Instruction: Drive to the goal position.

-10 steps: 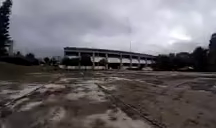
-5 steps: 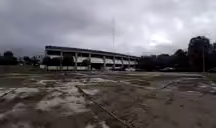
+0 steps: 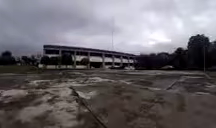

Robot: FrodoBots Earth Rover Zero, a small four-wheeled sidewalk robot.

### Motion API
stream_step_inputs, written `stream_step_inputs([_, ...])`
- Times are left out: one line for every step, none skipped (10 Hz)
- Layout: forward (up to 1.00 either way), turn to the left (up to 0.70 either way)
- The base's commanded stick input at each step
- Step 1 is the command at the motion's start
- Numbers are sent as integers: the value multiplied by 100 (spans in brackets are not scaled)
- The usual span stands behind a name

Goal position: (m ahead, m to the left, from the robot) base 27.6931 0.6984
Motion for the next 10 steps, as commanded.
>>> stream_step_inputs([70, 0])
stream_step_inputs([70, 0])
stream_step_inputs([70, 0])
stream_step_inputs([70, 0])
stream_step_inputs([70, 0])
stream_step_inputs([70, -21])
stream_step_inputs([70, -33])
stream_step_inputs([70, -31])
stream_step_inputs([70, -2])
stream_step_inputs([70, 0])
